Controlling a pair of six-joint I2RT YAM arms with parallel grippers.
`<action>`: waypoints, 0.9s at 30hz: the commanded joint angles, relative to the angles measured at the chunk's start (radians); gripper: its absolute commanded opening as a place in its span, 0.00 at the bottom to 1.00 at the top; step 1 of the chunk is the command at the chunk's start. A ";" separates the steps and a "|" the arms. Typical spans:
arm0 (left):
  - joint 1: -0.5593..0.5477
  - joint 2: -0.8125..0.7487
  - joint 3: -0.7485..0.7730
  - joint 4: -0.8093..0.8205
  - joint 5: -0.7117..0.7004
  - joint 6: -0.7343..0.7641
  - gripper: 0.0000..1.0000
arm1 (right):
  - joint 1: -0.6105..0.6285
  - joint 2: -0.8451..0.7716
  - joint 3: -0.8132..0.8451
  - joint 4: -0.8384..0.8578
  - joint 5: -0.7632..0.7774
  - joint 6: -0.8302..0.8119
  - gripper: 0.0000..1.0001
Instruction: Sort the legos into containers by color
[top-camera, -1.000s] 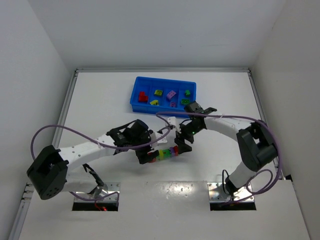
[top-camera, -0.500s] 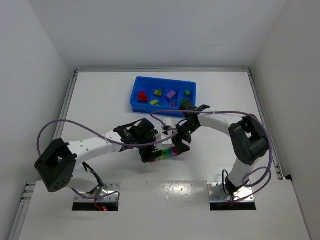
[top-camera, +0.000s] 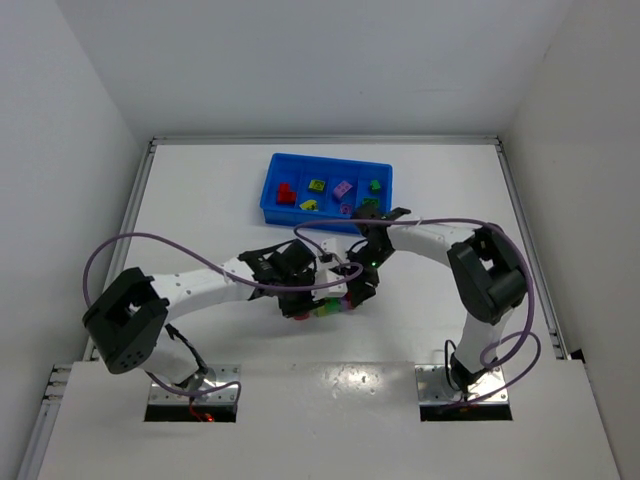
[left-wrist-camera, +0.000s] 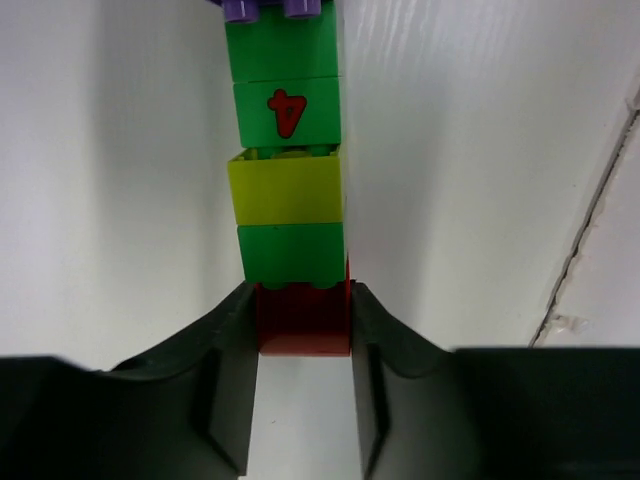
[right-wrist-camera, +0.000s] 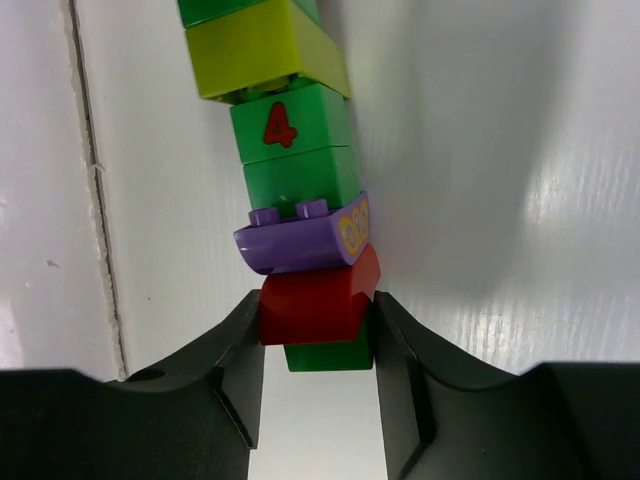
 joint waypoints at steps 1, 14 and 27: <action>-0.025 0.007 0.034 -0.002 -0.041 0.022 0.34 | 0.009 0.017 0.027 -0.017 0.018 -0.006 0.31; 0.027 -0.163 -0.099 -0.031 -0.141 0.097 0.15 | -0.116 -0.105 -0.038 -0.097 0.053 -0.015 0.00; 0.332 -0.109 0.120 0.099 0.268 -0.227 0.15 | -0.198 -0.047 0.091 -0.061 -0.117 0.166 0.00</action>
